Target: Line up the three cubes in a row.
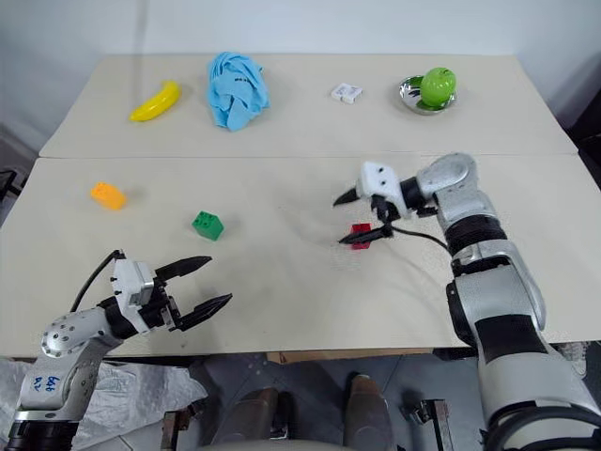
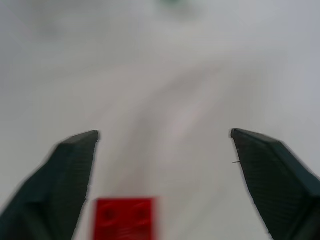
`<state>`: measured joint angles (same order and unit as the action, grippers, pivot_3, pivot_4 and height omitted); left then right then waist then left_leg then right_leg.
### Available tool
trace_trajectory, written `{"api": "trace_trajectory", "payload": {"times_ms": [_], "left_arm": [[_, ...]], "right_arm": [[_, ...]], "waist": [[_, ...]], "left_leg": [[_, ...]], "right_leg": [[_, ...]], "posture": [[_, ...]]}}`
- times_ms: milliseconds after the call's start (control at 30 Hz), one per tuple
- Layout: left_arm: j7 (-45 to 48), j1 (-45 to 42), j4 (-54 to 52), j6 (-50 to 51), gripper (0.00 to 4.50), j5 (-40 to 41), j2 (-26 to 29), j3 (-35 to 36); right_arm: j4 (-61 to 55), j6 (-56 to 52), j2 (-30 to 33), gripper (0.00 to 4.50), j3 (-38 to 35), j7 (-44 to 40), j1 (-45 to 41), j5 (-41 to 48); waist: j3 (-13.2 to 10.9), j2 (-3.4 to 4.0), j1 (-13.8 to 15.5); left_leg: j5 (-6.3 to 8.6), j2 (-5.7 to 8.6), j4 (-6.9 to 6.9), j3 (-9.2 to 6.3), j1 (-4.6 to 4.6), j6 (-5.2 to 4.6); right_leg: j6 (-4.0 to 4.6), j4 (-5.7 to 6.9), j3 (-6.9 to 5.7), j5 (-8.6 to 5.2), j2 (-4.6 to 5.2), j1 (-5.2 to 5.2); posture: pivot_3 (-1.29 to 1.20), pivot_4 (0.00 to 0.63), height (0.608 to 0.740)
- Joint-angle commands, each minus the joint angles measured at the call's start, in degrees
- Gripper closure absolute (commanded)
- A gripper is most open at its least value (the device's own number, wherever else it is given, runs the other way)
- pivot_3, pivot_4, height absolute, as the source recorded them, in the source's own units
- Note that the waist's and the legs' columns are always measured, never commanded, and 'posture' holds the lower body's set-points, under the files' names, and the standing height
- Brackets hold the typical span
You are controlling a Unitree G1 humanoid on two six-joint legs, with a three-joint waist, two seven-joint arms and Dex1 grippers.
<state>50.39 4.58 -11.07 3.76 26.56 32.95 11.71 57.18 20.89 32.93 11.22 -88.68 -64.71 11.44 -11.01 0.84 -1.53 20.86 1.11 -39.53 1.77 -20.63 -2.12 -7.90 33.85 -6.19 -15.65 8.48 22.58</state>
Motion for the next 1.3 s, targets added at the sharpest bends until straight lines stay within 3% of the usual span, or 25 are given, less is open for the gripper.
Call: {"api": "trace_trajectory", "payload": {"times_ms": [33,133,233,367,533,733,1000,1300], "left_arm": [[-2.0,0.9,0.2,-1.8,0.00,0.3,-0.5,3.8],[-6.2,2.5,1.3,-3.3,0.00,0.9,-2.9,8.2],[-11.1,6.3,2.1,-4.2,0.00,1.9,-6.3,14.2],[-16.3,9.6,3.5,-4.6,0.00,3.9,-10.2,20.4],[-17.8,13.7,2.8,-5.2,0.00,4.5,-12.6,23.4],[-18.1,14.3,-1.4,-3.0,0.00,5.4,-14.2,19.9],[-21.6,-1.1,-0.4,5.1,0.00,2.8,-10.9,11.6],[-28.5,-9.1,5.8,7.4,0.00,-2.8,-13.4,6.3]], "right_arm": [[-10.0,-3.6,4.2,0.04,-2.7,-3.8,5.3,10.5],[-20.7,-11.1,6.5,0.04,-8.6,-2.7,14.0,17.2],[-31.8,-19.8,7.6,0.04,-17.0,5.9,27.4,23.5],[-39.9,-18.6,5.2,0.04,-25.4,16.3,41.3,23.9],[-46.6,-13.4,1.5,0.04,-29.6,21.9,53.5,21.7],[-48.1,-11.8,1.2,0.04,-28.9,21.8,54.1,21.3],[-50.5,-14.0,4.6,0.04,-25.1,11.6,52.7,22.7],[-57.0,-18.2,3.4,0.04,-20.8,6.8,51.8,25.5]], "waist": [[0.0,-0.01,0.1],[0.0,-0.03,0.2],[0.0,-0.04,0.4],[0.0,-0.05,1.0],[0.0,-0.08,1.6],[0.0,-0.10,1.6],[0.0,-0.09,2.6],[0.0,-0.11,2.6]], "left_leg": [[0.02,0.01,-0.01,-0.03,0.00,0.01],[0.05,0.03,0.00,-0.11,-0.06,-0.01],[0.06,0.02,0.02,-0.10,-0.08,-0.03],[0.10,0.00,0.03,0.05,-0.08,-0.04],[0.12,-0.03,0.01,0.34,0.16,-0.03],[0.18,-0.04,0.00,0.38,0.23,0.01],[0.12,-0.03,-0.04,0.36,0.23,-0.08],[0.13,-0.01,-0.02,0.36,0.22,-0.10]], "right_leg": [[0.01,0.01,-0.02,0.00,0.00,-0.01],[0.01,-0.05,-0.12,0.00,0.02,-0.05],[0.01,-0.09,-0.17,0.00,0.03,-0.04],[0.00,-0.09,-0.14,0.00,0.02,-0.01],[-0.11,-0.08,0.11,0.06,0.02,-0.11],[-0.12,-0.09,0.23,0.07,0.06,-0.10],[-0.09,0.00,0.21,0.08,0.01,-0.10],[-0.10,-0.03,0.16,0.08,-0.07,-0.11]], "posture": [[0.00,0.150,0.740],[0.00,0.150,0.740],[0.00,0.150,0.740],[0.00,0.150,0.740],[0.00,0.150,0.740],[0.00,0.150,0.740],[0.00,0.150,0.740],[0.00,0.150,0.740]]}}
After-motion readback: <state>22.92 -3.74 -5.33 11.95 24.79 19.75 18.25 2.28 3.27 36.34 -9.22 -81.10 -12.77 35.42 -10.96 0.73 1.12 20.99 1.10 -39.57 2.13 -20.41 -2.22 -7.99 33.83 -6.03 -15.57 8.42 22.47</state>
